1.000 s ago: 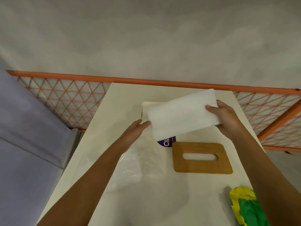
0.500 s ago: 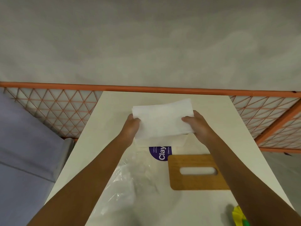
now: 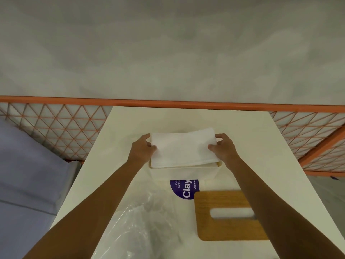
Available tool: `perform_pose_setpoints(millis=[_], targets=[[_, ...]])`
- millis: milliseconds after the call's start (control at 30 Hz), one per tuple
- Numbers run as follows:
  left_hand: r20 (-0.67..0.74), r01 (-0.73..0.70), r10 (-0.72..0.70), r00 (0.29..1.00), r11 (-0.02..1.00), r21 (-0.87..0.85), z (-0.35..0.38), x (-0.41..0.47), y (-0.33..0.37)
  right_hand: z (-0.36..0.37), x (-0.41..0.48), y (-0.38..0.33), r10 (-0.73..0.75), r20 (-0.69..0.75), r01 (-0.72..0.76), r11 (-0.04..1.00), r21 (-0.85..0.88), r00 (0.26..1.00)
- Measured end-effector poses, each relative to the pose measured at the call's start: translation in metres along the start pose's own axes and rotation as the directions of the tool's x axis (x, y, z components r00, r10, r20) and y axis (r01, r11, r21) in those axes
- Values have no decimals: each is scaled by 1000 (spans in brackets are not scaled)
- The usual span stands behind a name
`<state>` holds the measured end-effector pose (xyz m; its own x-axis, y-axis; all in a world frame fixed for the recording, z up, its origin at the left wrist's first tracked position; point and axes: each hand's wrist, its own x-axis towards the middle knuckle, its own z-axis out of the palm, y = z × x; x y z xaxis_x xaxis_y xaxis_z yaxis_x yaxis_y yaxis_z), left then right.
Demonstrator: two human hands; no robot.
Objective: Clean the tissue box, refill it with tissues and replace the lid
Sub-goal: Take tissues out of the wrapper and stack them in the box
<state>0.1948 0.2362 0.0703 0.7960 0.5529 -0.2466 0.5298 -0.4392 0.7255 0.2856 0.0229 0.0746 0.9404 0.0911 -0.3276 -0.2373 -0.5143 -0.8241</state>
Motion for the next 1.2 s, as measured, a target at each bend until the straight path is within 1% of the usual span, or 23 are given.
perform_pose_setpoints(millis=[67, 133, 200, 267, 333, 367, 400, 433, 467, 500, 600, 700, 767, 867, 1000, 1133, 1200], targets=[[4, -55, 55, 998, 980, 194, 2, 4, -7, 1, -1, 5, -38, -5, 38, 996, -83, 999], [17, -105, 108, 994, 909, 403, 3, 6, -11, 3, -2, 10, -95, 2, 94, 981, -173, 995], [22, -154, 169, 985, 825, 545, 5, 6, -12, 5, -4, 16, -167, 20, 165, 939, -301, 986], [6, -199, 258, 966, 728, 656, 7, 2, -9, 9, -8, 20, -248, 46, 239, 845, -478, 968], [7, -237, 348, 937, 625, 744, 9, -3, -5, 12, -13, 20, -363, 65, 307, 665, -681, 930], [27, -265, 387, 922, 578, 772, 10, -5, -3, 13, -14, 20, -415, 92, 338, 571, -749, 905], [63, -300, 413, 909, 540, 786, 12, -5, -2, 15, -16, 20, -444, 128, 368, 511, -777, 887], [113, -338, 421, 900, 511, 790, 15, -5, -1, 17, -16, 19, -446, 174, 398, 479, -782, 878], [167, -372, 410, 897, 495, 785, 18, -5, -1, 19, -15, 19, -437, 220, 430, 469, -771, 872], [218, -397, 382, 898, 492, 775, 21, -4, 0, 21, -14, 19, -419, 264, 457, 474, -753, 869], [322, -431, 294, 900, 480, 764, 27, -3, -1, 28, -13, 19, -328, 346, 475, 550, -687, 879], [356, -449, 277, 892, 464, 764, 29, -3, -4, 30, -11, 19, -295, 356, 463, 578, -672, 887], [358, -457, 287, 889, 488, 743, 27, -4, -5, 29, -11, 17, -277, 353, 448, 598, -665, 894], [341, -476, 333, 879, 568, 672, 19, -10, -7, 27, -15, 11, -251, 347, 424, 640, -641, 904], [254, -480, 412, 875, 673, 563, 2, -28, -19, 28, -36, 5, -328, 318, 455, 705, -545, 889], [172, -481, 465, 868, 708, 517, -19, -56, -40, 36, -68, 7, -415, 302, 511, 750, -421, 858], [151, -473, 465, 872, 723, 503, -30, -71, -54, 42, -86, 11, -414, 318, 510, 790, -339, 853]])
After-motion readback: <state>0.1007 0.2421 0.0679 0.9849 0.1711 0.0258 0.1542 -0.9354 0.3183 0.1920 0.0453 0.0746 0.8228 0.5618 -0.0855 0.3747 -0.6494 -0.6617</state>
